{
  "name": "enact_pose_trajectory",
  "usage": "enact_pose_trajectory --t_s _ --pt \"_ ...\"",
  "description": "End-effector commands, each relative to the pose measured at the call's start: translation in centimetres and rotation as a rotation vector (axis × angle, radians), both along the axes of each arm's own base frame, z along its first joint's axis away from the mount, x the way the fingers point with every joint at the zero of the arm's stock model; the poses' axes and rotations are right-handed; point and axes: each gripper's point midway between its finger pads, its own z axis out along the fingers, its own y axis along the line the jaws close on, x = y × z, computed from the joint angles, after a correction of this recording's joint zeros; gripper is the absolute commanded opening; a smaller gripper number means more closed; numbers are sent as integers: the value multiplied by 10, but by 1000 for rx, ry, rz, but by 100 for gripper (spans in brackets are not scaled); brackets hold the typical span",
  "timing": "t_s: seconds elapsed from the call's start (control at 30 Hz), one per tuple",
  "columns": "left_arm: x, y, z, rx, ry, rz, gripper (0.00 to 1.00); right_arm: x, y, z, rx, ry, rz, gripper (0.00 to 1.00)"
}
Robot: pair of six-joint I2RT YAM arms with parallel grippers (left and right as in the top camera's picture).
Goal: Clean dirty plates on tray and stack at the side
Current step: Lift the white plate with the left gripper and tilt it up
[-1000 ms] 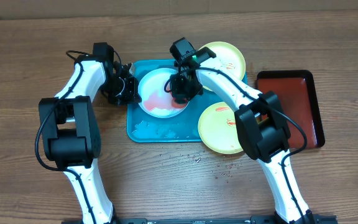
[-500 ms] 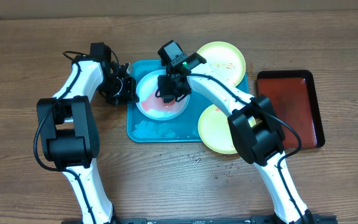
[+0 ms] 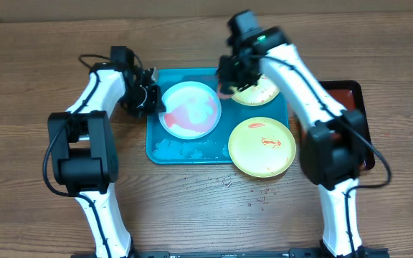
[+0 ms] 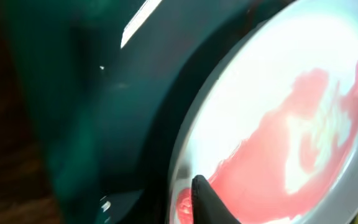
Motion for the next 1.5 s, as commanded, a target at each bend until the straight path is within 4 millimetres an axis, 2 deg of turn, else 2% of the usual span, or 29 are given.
enact_pose_trajectory --t_s 0.0,0.07,0.13,0.33,0.43,0.5,0.57,0.73,0.83,0.97,1.13,1.47 --pt "0 -16 -7 56 -14 -48 21 -4 3 27 19 -38 25 4" --pt "0 -21 -9 92 -20 -68 18 -5 3 27 15 -39 36 4" --pt "-1 -23 -11 132 -23 -83 5 -5 3 27 15 -39 36 4" --pt "-1 -19 -13 192 -23 -74 4 -7 2 26 12 -30 35 4" --pt "3 -10 -4 193 -31 -51 4 -10 1 25 7 -18 36 4" --pt "8 -2 10 210 -52 -32 4 -11 1 24 4 -12 36 4" --pt "15 9 32 245 -96 -9 4 -11 0 24 4 -11 36 4" --pt "27 33 102 365 -260 40 4 -11 0 24 4 -13 36 4" --pt "26 40 146 411 -364 56 4 -10 -1 24 -3 -17 36 4" --pt "20 49 184 498 -448 90 4 -10 -1 24 -3 -17 36 4" --pt "11 54 211 642 -505 116 4 -8 -2 24 -13 -28 31 4" --pt "-4 56 241 982 -579 291 4 -7 -3 24 -17 -29 30 4"
